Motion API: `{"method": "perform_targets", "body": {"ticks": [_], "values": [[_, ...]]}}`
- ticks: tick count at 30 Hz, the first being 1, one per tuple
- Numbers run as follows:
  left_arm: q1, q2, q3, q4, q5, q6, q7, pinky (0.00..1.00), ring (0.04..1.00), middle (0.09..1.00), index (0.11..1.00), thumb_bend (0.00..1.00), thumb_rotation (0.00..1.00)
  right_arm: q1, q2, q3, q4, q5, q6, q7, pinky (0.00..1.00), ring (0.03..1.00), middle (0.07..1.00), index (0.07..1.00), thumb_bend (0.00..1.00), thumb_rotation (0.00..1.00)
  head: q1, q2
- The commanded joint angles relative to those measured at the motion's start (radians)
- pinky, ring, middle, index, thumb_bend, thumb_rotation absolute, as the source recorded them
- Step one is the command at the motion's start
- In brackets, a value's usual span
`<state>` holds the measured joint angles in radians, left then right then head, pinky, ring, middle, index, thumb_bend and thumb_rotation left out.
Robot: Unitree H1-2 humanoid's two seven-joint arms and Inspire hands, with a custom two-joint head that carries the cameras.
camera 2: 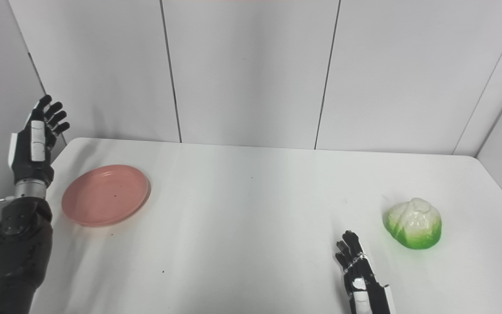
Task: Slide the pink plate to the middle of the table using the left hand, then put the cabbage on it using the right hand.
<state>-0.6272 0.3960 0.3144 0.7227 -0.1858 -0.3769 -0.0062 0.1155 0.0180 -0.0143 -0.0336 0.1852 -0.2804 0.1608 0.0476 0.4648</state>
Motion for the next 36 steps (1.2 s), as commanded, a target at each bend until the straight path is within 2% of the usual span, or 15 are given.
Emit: {"method": "perform_targets", "body": {"ticks": [1, 3, 7, 12, 14, 18, 23, 28, 29, 31, 36], "values": [[-0.076, 0.052, 0.012, 0.052, -0.024, -0.062, -0.024, 0.86, 0.878, 0.873, 0.858, 0.91, 0.92, 0.046, 0.005, 0.014, 0.038, -0.007, 0.015, -0.003, 0.96, 0.943, 0.955, 0.921, 0.88, 0.91, -0.002, 0.004], [-0.093, 0.066, 0.014, 0.120, -0.029, -0.079, -0.031, 0.88, 0.885, 0.871, 0.845, 0.89, 0.91, 0.047, 0.003, 0.016, 0.038, -0.005, 0.011, 0.000, 0.96, 0.946, 0.959, 0.924, 0.88, 0.91, -0.001, 0.003], [-0.119, 0.092, 0.012, 0.244, -0.008, -0.091, -0.021, 0.85, 0.883, 0.866, 0.836, 0.89, 0.89, 0.056, 0.001, 0.018, 0.025, -0.006, 0.013, 0.002, 0.96, 0.947, 0.963, 0.926, 0.88, 0.91, -0.009, 0.014], [-0.138, 0.097, 0.011, 0.334, -0.021, -0.091, -0.046, 0.84, 0.869, 0.843, 0.823, 0.93, 0.88, 0.062, 0.000, 0.016, 0.016, -0.010, 0.015, -0.001, 0.95, 0.942, 0.955, 0.918, 0.88, 0.91, -0.008, 0.022], [-0.146, 0.093, 0.024, 0.368, -0.053, -0.091, -0.078, 0.91, 0.882, 0.841, 0.816, 0.93, 0.85, 0.064, -0.001, 0.017, 0.013, -0.014, 0.016, -0.002, 0.95, 0.940, 0.953, 0.916, 0.89, 0.91, -0.008, 0.024], [-0.157, 0.088, 0.036, 0.440, -0.090, -0.085, -0.125, 0.95, 0.910, 0.849, 0.824, 0.95, 0.85, 0.070, 0.000, 0.020, 0.004, -0.017, 0.019, -0.002, 0.95, 0.941, 0.955, 0.919, 0.88, 0.91, -0.015, 0.030], [-0.152, 0.082, 0.045, 0.485, -0.122, -0.052, -0.150, 0.94, 0.913, 0.870, 0.836, 0.92, 0.87, 0.079, 0.005, 0.024, -0.014, -0.026, 0.030, -0.009, 0.95, 0.935, 0.949, 0.912, 0.89, 0.91, -0.024, 0.040], [-0.150, 0.068, 0.048, 0.517, -0.142, -0.066, -0.164, 0.88, 0.904, 0.876, 0.812, 0.88, 0.87, 0.082, 0.006, 0.030, -0.029, -0.025, 0.040, -0.014, 0.95, 0.935, 0.949, 0.912, 0.89, 0.90, -0.028, 0.048], [-0.148, 0.062, 0.044, 0.517, -0.141, -0.064, -0.162, 0.88, 0.923, 0.896, 0.822, 0.93, 0.88, 0.082, 0.006, 0.031, -0.030, -0.025, 0.041, -0.014, 0.96, 0.936, 0.952, 0.915, 0.89, 0.91, -0.030, 0.049], [-0.141, 0.050, 0.035, 0.514, -0.141, -0.060, -0.176, 0.88, 0.942, 0.918, 0.832, 0.95, 0.88, 0.081, 0.006, 0.033, -0.032, -0.028, 0.042, -0.016, 0.96, 0.936, 0.953, 0.915, 0.88, 0.91, -0.033, 0.051], [-0.113, 0.026, 0.015, 0.510, -0.137, -0.077, -0.227, 0.91, 0.954, 0.919, 0.863, 0.95, 0.88, 0.083, 0.010, 0.035, -0.040, -0.030, 0.046, -0.021, 0.96, 0.931, 0.950, 0.914, 0.87, 0.91, -0.033, 0.057]]}}
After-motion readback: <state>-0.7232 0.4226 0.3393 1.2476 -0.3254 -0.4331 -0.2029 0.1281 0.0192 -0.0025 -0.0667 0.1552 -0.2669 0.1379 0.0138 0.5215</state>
